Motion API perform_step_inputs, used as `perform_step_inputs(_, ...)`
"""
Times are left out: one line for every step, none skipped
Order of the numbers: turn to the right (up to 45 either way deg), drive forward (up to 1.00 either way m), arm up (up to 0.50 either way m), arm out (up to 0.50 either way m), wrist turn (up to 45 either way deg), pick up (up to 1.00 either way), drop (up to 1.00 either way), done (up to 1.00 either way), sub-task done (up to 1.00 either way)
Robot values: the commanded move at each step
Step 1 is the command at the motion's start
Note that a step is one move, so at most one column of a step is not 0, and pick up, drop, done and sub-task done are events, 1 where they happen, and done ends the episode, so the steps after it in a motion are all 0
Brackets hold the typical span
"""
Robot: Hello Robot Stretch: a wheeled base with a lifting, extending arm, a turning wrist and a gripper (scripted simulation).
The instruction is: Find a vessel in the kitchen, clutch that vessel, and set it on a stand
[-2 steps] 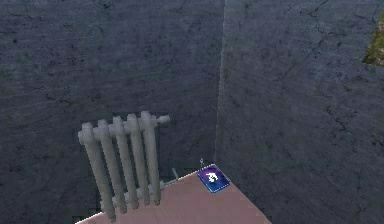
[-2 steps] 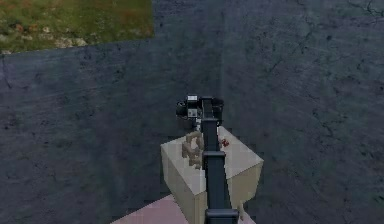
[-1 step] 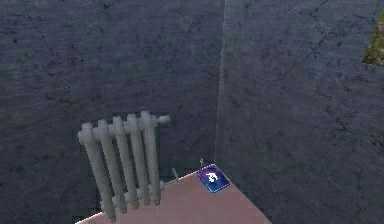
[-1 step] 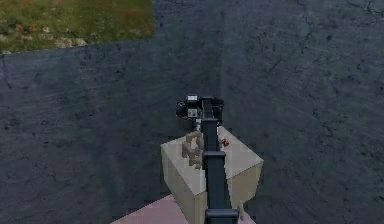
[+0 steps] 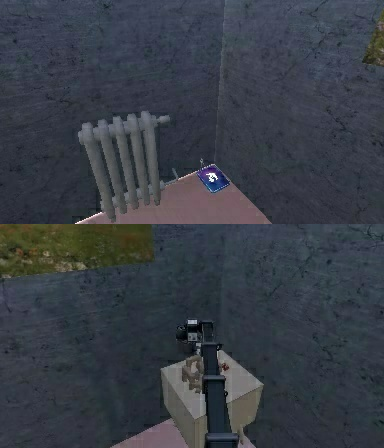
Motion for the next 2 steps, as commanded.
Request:
perform_step_inputs(0.0, 0.00, 0.10, 0.00, 0.0, 0.00, 0.00, 0.00, 0.00)
perform_step_inputs(0.0, 0.00, 0.00, -0.08, 0.0, 0.00, 0.00, 0.00, 0.00)
